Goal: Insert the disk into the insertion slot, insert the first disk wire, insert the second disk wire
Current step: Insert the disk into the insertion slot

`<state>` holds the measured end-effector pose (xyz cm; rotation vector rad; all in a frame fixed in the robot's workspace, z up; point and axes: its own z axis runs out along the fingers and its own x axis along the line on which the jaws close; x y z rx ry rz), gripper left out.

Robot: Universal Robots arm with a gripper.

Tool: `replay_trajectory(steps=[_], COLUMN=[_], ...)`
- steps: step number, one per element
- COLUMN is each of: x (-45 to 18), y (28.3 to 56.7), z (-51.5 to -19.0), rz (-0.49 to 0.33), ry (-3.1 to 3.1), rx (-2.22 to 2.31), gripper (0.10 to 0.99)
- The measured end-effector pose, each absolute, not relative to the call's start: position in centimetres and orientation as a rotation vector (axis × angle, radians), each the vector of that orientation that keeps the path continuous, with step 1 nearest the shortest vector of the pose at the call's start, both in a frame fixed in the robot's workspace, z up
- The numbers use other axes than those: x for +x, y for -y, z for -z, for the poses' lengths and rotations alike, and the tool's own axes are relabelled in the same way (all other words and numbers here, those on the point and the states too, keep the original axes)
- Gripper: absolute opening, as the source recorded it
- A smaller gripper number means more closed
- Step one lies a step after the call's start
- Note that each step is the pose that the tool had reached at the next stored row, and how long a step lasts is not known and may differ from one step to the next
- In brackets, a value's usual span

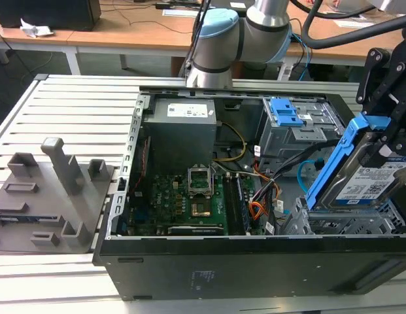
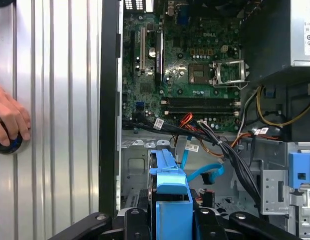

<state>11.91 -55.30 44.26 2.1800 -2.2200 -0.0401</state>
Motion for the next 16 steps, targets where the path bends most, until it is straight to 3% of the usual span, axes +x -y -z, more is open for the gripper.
replay_trajectory(steps=[16], x=[11.9], y=[55.3], z=[-42.0], rz=[0.04], ry=[2.22], rx=[2.18], gripper=[0.365])
